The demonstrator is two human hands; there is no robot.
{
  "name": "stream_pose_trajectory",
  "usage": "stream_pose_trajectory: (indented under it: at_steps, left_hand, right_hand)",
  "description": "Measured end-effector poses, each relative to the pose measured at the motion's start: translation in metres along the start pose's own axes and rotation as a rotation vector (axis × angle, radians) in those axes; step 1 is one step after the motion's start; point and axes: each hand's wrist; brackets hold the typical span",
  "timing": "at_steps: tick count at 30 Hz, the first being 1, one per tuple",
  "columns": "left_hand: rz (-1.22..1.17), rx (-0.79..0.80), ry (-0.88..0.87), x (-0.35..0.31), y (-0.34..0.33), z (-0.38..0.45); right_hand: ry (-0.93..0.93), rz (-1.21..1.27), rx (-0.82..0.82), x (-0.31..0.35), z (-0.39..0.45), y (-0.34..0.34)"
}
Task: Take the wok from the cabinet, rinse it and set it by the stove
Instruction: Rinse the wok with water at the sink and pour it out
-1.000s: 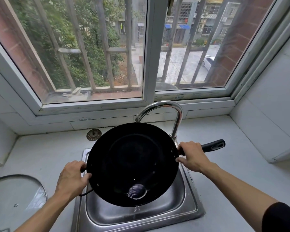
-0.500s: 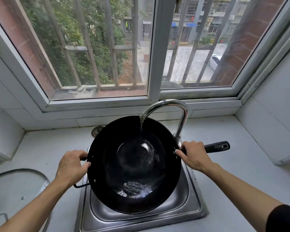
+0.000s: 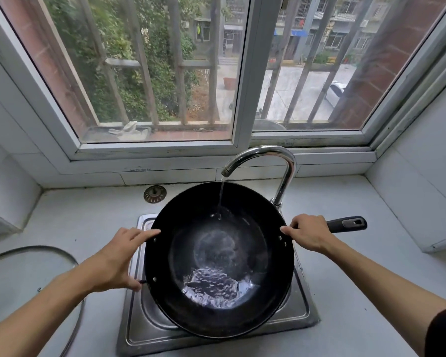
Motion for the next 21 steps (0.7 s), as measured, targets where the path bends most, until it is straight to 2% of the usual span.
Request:
stream_pose_trajectory:
  at_steps: [3,12,18,21]
  left_hand:
    - [0.089,0.004,-0.057,0.001,-0.003,0.001]
    - [0.178,0.077,-0.011,0.009,-0.001,0.001]
    - [0.095,0.165,0.051,0.022,0.003,0.001]
    - [0.079,0.194,0.068,0.026,-0.002,0.0]
  right_hand:
    - [-0.002,0.008,0.03,0.002,0.0,0.001]
    - [0.05,0.072,0.073,0.014,-0.014,0.014]
    - [0.297,0.294,0.385,0.003,-0.026,0.031]
    - [0.363,0.199,0.468,0.0,-0.035,0.03]
Point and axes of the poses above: each hand's wrist, its own z-axis towards the middle knuckle, its own y-axis out of the back of the hand, x = y × z, and after that the axes turned 4 degrees about y, right-handed
